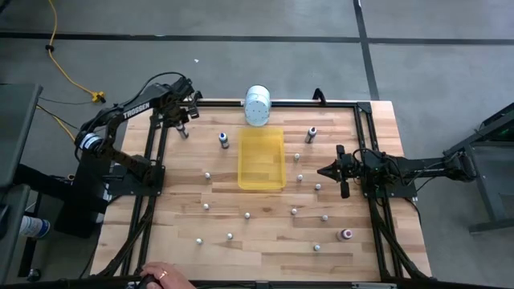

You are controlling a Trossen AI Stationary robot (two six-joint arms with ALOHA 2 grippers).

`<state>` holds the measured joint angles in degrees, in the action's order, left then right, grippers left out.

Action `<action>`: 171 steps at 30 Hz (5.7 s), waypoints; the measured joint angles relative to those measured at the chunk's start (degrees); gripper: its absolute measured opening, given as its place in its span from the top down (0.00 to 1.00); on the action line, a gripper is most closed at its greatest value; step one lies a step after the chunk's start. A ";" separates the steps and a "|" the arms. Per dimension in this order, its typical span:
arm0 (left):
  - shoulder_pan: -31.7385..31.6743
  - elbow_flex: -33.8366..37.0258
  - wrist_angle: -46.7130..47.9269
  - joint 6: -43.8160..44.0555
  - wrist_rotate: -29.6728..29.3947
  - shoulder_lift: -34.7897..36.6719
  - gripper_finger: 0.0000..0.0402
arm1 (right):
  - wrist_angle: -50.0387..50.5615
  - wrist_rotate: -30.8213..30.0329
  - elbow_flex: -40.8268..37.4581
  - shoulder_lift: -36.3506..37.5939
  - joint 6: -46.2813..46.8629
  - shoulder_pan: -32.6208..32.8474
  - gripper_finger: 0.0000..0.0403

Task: Pick & Place food coloring
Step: Put the big black food coloring bottle in the yellow transparent bin

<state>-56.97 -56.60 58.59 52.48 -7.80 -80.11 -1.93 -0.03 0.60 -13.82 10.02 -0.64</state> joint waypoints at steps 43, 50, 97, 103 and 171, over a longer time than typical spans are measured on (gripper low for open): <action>19.44 -51.89 16.68 -22.51 8.14 -10.14 0.73 | 0.01 0.02 0.00 0.02 0.00 0.00 1.00; 25.17 -61.10 20.74 -27.41 10.46 -17.40 0.73 | 0.01 0.01 0.00 0.02 0.00 0.00 1.00; 39.39 -77.36 10.66 -45.46 1.14 -51.36 0.73 | 0.01 0.02 0.00 0.02 0.00 0.00 1.00; 39.39 -77.29 13.41 -50.92 0.23 -52.48 0.73 | 0.02 0.00 0.00 -0.04 0.00 0.00 1.00; 39.70 -77.25 9.56 -68.77 -1.83 -57.38 0.56 | 0.02 0.00 0.00 -0.02 0.00 0.00 1.00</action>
<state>-17.28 -133.85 68.15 -16.29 -9.63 -137.49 -1.91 -0.03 0.60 -13.85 10.02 -0.64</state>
